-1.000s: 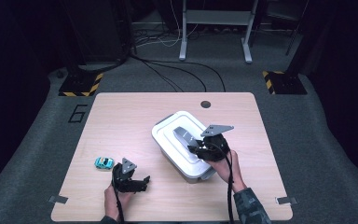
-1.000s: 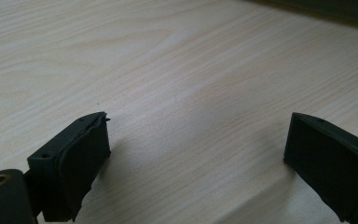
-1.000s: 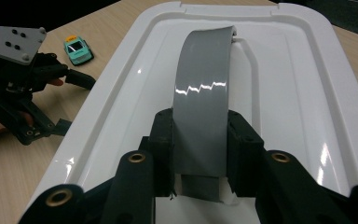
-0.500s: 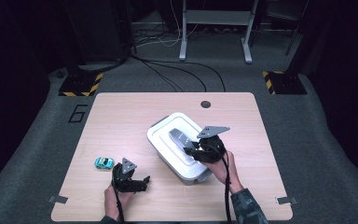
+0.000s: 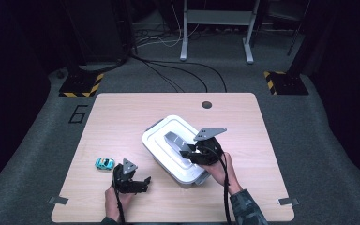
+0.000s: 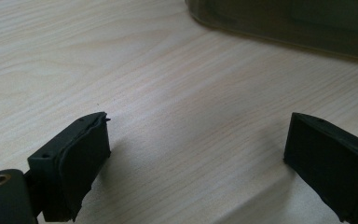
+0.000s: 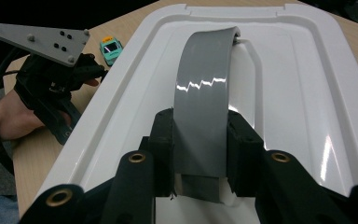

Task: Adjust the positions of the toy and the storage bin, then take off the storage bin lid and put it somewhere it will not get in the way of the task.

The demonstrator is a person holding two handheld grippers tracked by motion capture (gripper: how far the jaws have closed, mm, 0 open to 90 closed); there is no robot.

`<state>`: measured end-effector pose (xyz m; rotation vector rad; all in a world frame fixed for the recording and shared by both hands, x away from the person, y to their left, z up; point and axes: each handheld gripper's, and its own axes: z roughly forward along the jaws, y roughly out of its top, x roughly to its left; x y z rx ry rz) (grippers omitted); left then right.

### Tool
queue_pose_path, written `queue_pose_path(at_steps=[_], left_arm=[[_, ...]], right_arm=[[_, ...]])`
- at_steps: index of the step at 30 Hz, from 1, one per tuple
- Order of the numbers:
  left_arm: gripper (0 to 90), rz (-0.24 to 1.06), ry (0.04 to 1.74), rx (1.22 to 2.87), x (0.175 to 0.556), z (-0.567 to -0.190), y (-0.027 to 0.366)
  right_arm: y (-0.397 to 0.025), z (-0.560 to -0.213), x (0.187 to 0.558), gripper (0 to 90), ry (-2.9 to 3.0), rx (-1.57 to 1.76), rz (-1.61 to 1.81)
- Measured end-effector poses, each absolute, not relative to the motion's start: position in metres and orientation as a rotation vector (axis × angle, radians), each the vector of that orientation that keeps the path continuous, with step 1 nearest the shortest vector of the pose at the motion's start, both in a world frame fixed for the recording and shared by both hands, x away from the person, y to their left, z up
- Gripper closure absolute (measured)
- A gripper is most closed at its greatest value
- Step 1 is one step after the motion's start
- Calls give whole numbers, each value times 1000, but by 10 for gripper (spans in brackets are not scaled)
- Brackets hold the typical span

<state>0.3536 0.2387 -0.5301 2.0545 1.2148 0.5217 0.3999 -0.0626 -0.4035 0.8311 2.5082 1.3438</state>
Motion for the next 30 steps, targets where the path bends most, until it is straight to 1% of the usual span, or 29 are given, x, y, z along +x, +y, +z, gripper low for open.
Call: queue_pose_path(at_steps=[7,10,11,12,14,16,18,19,22,23,27,28,29,30], left_arm=[[64,521,1209,2061,354,-530,239],[64,521,1209,2061,354,-530,239],[64,521,1209,2064,354,-530,239],[65,515,1211,2062,353,-530,239],[65,515,1211,2062,353,-530,239],[66,516,1214,2053,353,-530,239],[67,516,1214,2051,353,-530,238],[67,516,1214,2051,353,-530,238],[67,516,1214,2052,353,-530,238],[67,516,1214,2052,353,-530,238],[67,516,1213,2053,353,-530,239],[67,516,1214,2052,353,-530,238],[67,516,1214,2051,353,-530,238],[67,516,1214,2051,353,-530,238]], right_arm=[[-61,-403,400,668,2509,831,1336],[-58,-400,400,462,2493,861,1274],[-58,-400,400,462,2493,861,1274],[-56,-399,400,428,2488,870,1259],[-52,-395,399,300,2462,910,1225],[-48,-392,399,220,2454,926,1199],[-40,-385,400,119,2441,944,1128],[-40,-385,400,119,2441,944,1128],[-31,-379,405,12,2451,956,1061],[-29,-377,407,0,2459,965,1042],[-22,-371,414,0,2477,958,993],[-20,-370,414,37,2482,958,983],[-17,-368,415,133,2492,943,967],[-17,-367,416,195,2497,915,955]])
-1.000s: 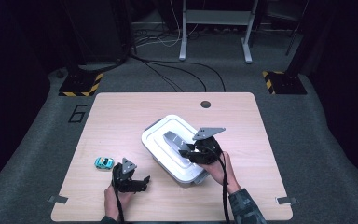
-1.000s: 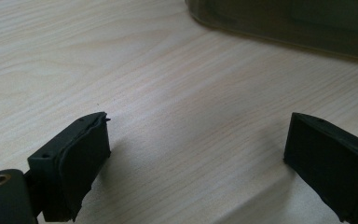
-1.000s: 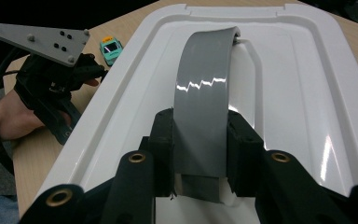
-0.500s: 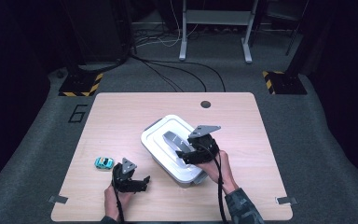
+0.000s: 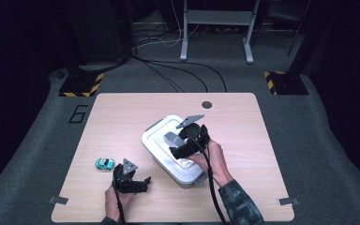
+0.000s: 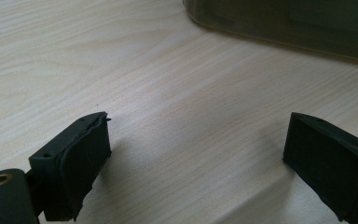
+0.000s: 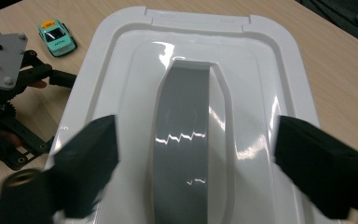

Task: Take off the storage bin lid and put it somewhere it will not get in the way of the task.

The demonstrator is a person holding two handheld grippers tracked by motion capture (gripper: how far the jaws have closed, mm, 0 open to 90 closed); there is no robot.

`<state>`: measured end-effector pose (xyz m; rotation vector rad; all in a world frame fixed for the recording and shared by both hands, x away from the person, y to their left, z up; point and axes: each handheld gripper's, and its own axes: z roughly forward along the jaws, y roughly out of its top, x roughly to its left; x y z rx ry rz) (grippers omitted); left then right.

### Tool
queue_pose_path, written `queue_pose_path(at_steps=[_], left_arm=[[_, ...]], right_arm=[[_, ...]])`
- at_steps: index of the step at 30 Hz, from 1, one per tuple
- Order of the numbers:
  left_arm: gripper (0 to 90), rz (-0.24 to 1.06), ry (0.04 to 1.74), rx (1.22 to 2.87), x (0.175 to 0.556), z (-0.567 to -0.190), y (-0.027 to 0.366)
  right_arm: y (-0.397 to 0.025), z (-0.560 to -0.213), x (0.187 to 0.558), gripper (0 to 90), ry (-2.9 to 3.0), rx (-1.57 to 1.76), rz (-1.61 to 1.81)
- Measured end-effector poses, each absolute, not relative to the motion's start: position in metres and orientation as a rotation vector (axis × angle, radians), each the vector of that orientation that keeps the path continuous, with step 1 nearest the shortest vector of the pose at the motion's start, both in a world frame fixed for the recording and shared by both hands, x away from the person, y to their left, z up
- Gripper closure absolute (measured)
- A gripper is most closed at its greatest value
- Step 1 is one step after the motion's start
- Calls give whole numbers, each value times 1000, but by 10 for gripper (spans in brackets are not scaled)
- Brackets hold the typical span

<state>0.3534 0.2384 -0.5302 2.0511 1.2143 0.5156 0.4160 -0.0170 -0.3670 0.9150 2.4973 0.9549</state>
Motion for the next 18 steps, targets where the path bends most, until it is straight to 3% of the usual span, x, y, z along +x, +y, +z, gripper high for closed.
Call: queue_pose_path(at_steps=[3,8,14,18], left_arm=[[67,520,1208,2058,354,-530,239],[68,522,1210,2050,354,-530,239],[67,523,1207,2055,354,-530,239],[68,518,1207,2060,354,-530,239]], right_arm=[[-12,-366,416,367,2511,905,915],[-8,-367,418,531,2519,901,879],[-6,-367,416,638,2530,901,869],[-4,-367,415,656,2522,906,870]])
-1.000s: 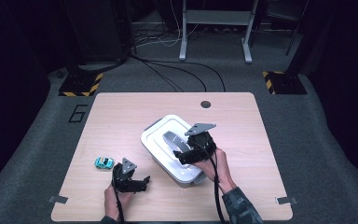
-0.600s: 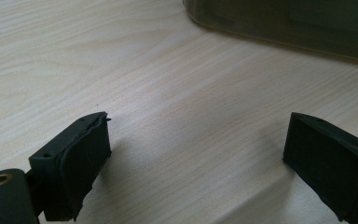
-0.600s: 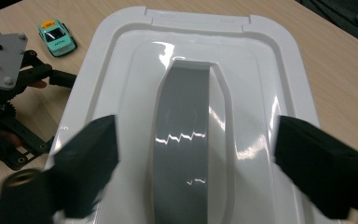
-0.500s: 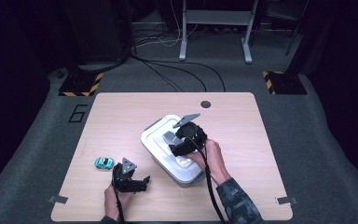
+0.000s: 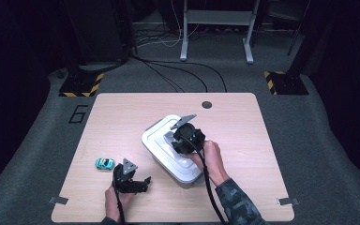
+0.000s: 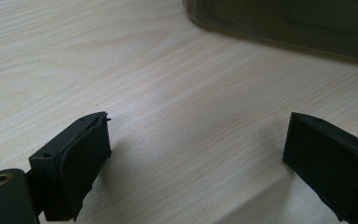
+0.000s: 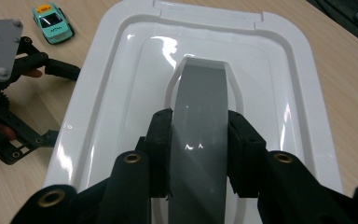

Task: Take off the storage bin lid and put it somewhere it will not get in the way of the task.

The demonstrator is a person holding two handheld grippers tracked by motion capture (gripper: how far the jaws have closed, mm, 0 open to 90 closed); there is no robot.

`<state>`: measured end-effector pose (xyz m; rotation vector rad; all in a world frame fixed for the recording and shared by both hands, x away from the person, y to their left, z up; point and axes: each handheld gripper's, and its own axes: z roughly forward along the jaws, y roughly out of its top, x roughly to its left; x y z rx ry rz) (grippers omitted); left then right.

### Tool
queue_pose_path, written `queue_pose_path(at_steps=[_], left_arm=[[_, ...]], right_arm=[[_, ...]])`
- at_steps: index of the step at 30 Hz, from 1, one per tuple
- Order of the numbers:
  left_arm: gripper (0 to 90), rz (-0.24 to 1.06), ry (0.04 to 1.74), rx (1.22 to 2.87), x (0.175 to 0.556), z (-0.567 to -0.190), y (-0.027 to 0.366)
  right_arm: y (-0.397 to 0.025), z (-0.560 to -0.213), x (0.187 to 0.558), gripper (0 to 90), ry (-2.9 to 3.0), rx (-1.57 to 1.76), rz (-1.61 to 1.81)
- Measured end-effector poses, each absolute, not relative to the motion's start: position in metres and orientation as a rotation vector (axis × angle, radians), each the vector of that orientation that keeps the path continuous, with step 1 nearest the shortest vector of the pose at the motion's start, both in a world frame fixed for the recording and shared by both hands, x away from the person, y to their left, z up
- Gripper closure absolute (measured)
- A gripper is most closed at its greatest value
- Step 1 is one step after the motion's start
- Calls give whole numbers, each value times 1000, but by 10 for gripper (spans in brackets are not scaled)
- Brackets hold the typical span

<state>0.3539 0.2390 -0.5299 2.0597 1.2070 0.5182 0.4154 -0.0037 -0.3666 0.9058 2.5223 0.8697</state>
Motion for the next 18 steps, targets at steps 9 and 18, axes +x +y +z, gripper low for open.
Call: queue_pose_path(at_steps=[9,18], left_arm=[[68,517,1203,2066,354,-530,239],[68,512,1217,2043,353,-531,238]], right_arm=[[-6,-362,415,668,2522,910,885],[-9,-352,413,669,2500,890,908]])
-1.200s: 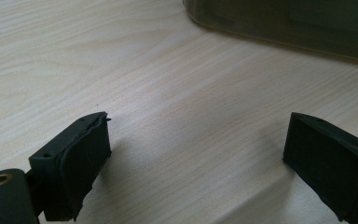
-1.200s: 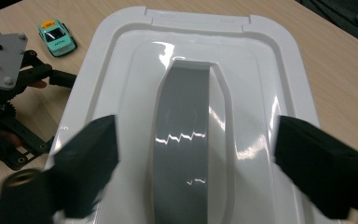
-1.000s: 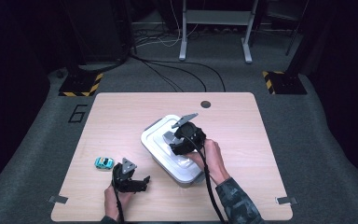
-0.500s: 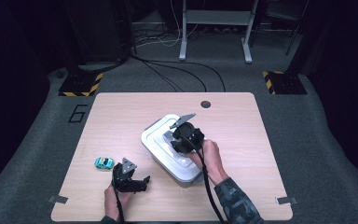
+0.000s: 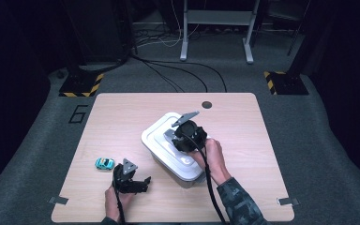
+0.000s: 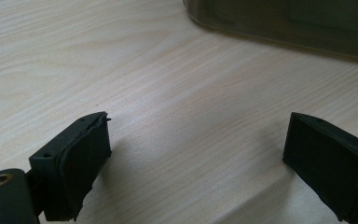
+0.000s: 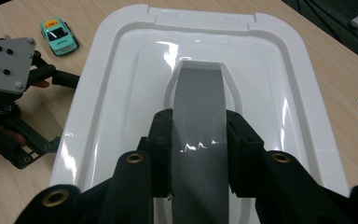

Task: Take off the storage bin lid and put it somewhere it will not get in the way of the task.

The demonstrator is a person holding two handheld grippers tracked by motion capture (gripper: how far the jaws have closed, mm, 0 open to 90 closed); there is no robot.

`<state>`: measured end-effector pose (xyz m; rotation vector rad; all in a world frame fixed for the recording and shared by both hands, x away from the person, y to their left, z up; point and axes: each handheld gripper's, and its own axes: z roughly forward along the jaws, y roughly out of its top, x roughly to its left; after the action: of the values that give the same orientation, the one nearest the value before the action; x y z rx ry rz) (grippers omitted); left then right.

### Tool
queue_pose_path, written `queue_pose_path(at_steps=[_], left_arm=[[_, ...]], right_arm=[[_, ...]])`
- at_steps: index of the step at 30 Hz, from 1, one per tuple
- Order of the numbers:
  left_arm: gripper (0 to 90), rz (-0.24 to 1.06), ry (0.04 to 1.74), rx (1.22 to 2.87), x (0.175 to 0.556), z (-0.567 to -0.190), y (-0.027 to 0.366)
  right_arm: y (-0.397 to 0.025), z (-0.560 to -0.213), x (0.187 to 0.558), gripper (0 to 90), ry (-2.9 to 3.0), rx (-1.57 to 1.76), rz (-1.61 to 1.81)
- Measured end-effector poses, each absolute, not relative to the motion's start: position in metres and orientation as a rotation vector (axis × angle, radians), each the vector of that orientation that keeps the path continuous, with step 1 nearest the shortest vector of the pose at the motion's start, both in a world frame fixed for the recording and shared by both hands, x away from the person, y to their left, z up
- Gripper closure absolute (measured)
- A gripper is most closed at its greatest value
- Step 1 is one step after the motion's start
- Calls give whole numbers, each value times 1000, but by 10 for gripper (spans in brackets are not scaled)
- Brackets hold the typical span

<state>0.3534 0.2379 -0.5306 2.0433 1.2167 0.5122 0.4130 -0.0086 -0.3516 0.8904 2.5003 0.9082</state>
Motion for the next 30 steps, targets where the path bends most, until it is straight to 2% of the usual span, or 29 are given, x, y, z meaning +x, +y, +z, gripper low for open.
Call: queue_pose_path(at_steps=[12,30], left_arm=[[67,514,1215,2045,353,-531,238],[67,511,1211,2055,353,-530,238]], right_arm=[[-31,-326,411,669,2429,905,943],[-71,-316,414,669,2354,1002,930]])
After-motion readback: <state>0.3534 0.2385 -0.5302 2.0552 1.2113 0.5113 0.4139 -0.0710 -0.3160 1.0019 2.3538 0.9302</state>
